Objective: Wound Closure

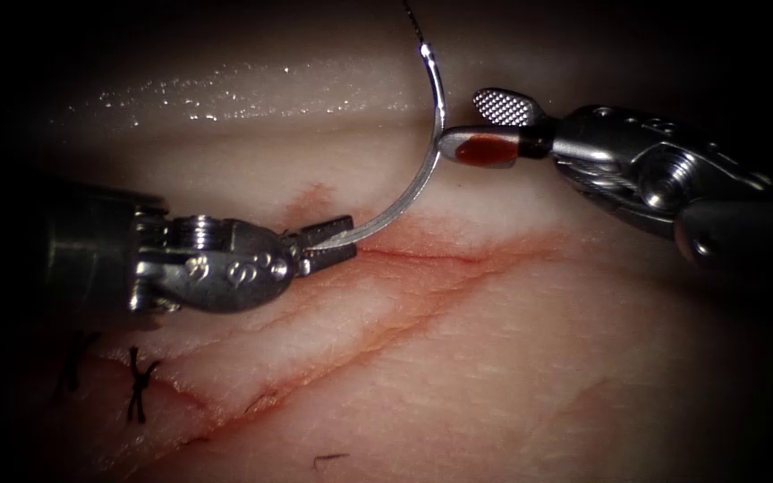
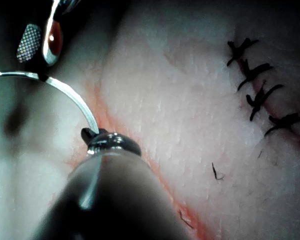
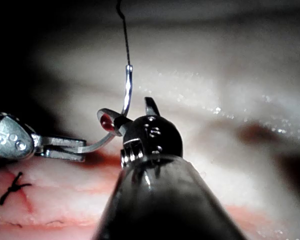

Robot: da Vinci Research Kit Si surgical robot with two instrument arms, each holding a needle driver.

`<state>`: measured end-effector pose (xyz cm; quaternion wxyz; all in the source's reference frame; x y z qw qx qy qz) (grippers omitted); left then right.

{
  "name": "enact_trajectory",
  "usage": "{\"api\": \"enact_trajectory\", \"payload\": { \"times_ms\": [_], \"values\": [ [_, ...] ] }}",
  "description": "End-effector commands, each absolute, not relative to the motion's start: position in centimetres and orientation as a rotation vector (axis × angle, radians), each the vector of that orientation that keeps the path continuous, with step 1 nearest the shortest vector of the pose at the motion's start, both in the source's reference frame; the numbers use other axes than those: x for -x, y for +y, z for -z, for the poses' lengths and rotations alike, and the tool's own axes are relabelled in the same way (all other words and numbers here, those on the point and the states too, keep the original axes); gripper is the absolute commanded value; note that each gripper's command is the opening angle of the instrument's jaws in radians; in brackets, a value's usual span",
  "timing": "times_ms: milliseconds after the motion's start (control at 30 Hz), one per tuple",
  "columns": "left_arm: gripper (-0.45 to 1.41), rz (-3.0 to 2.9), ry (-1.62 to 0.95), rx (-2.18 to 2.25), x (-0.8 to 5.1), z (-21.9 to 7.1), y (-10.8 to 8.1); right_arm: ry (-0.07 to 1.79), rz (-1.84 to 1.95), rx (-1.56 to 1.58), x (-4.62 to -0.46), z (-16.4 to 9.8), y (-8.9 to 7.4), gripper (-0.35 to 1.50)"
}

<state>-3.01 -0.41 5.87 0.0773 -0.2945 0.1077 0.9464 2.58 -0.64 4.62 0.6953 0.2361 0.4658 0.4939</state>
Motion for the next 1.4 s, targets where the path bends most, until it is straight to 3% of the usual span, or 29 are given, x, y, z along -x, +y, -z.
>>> {"api": "enact_trajectory", "payload": {
  "times_ms": [33,100,300,467,600,933,1400],
  "values": [
    [-0.45,-2.839,0.328,0.878,3.08,-5.93,-0.42,1.040,-1.118,-0.534,-2.73,-4.58,-0.56,1.17],
    [-0.45,-2.842,0.338,0.868,3.10,-5.92,-0.43,1.040,-1.130,-0.538,-2.77,-4.55,-0.55,1.17],
    [-0.45,-2.850,0.347,0.860,3.11,-5.89,-0.42,1.014,-1.138,-0.532,-2.86,-4.52,-0.60,0.80],
    [-0.45,-2.856,0.356,0.867,3.11,-5.87,-0.41,1.001,-1.142,-0.531,-2.88,-4.55,-0.60,0.73],
    [-0.45,-2.846,0.373,0.883,3.11,-5.81,-0.39,0.980,-1.137,-0.528,-2.86,-4.59,-0.57,1.03],
    [-0.45,-2.849,0.387,0.877,3.09,-5.80,-0.39,0.978,-1.140,-0.493,-2.78,-4.53,-0.53,1.25],
    [-0.45,-2.849,0.392,0.872,3.09,-5.81,-0.40,0.989,-1.162,-0.420,-2.56,-4.48,-0.43,1.30]
  ]
}}
